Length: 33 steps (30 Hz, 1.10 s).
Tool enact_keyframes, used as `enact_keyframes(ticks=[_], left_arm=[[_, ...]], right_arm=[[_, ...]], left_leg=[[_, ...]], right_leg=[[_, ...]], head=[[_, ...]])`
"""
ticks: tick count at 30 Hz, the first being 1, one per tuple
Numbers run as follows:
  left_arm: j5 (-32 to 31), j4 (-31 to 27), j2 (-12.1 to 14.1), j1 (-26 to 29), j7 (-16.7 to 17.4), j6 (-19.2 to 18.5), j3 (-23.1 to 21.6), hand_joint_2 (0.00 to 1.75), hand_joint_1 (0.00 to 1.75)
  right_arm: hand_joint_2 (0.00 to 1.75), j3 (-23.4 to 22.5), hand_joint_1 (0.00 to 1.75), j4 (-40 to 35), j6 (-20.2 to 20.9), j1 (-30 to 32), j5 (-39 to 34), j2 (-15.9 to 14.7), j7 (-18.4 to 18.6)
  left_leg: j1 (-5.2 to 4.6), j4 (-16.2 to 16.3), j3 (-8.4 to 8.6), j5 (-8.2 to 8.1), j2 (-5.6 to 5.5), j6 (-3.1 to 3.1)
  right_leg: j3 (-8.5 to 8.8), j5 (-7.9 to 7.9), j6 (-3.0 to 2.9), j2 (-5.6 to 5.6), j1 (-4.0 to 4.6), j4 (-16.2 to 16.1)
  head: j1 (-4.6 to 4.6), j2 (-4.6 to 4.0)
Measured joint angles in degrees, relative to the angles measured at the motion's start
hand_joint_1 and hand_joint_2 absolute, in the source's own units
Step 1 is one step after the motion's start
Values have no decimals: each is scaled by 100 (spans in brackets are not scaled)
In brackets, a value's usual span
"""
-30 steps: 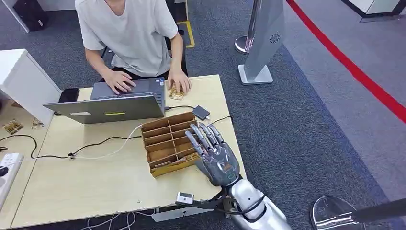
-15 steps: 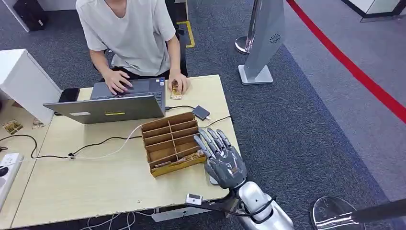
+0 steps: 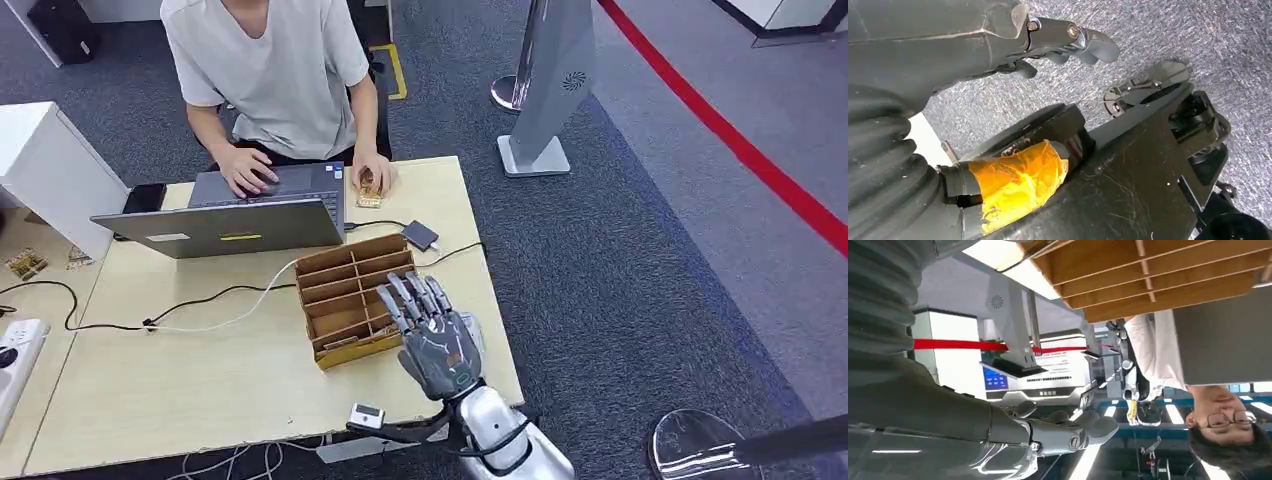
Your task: Pass the card to the sensor for recognition and then transmit it.
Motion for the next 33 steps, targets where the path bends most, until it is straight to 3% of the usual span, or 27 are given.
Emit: enact_keyframes(ticks=[5, 23, 33], left_arm=[[-57, 0, -4, -30, 24, -2, 0, 175, 0], [-160, 0, -11, -98, 118, -24, -2, 175, 0], [-190, 0, -26, -123, 132, -50, -9, 175, 0]], right_arm=[[175, 184, 0, 138, 0, -110, 7, 64, 415], [175, 187, 0, 1034, 0, -454, 24, 121, 1109], [175, 31, 0, 1452, 0, -630, 22, 96, 1210]], left_leg=[[0, 0, 0, 0, 0, 0], [0, 0, 0, 0, 0, 0], [0, 0, 0, 0, 0, 0]], right_leg=[[0, 0, 0, 0, 0, 0], [-1, 0, 0, 0, 0, 0], [-2, 0, 0, 0, 0, 0]], head=[[-2, 0], [-2, 0], [-2, 0]])
